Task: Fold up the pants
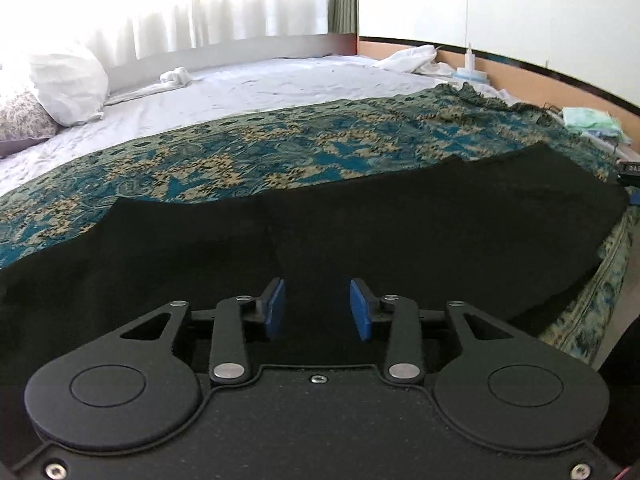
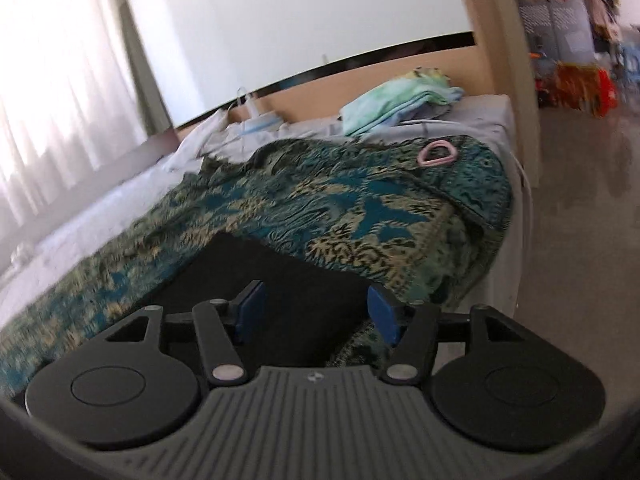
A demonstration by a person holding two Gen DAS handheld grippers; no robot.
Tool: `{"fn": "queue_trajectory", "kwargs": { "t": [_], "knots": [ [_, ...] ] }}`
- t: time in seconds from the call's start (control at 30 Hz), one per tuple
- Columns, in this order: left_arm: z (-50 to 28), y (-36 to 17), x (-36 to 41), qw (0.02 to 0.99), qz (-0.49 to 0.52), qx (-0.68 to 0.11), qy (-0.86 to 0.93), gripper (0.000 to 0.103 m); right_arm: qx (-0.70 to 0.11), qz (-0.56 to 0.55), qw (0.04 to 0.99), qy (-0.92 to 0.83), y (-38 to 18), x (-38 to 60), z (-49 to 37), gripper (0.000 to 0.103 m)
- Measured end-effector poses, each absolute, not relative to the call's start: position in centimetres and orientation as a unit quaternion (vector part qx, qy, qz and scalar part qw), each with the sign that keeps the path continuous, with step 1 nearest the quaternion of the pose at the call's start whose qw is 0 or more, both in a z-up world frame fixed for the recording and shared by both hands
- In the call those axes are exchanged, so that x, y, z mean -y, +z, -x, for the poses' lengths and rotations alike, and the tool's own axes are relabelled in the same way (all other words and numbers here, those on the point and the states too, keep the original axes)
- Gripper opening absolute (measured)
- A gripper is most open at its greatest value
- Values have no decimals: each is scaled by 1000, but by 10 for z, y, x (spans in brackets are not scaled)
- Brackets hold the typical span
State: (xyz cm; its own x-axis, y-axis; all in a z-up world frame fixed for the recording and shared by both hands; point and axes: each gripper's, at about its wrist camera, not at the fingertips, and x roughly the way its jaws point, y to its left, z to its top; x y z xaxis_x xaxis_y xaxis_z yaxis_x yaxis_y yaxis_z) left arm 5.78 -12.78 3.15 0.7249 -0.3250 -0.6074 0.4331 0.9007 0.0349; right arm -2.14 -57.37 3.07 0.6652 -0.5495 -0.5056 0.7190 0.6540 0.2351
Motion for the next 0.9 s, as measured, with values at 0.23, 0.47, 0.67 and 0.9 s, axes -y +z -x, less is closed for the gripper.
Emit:
{"fn": "queue_trajectory", "kwargs": {
  "t": [0.23,0.47,0.67,0.9],
  "knots": [
    [-57,24,109,928,-77,-320,-177,35,-196,-210,879,-380,32,571,22,60],
    [-58,23,89,932,-61,-323,-155,35,-227,-185,887,-356,32,575,-3,40],
    [-51,28,63,940,-42,-312,-133,36,-219,-208,902,-308,57,552,-25,7],
    [-45,26,18,946,1,-309,-96,36,-233,-38,970,-53,104,355,-60,7]
  ]
}}
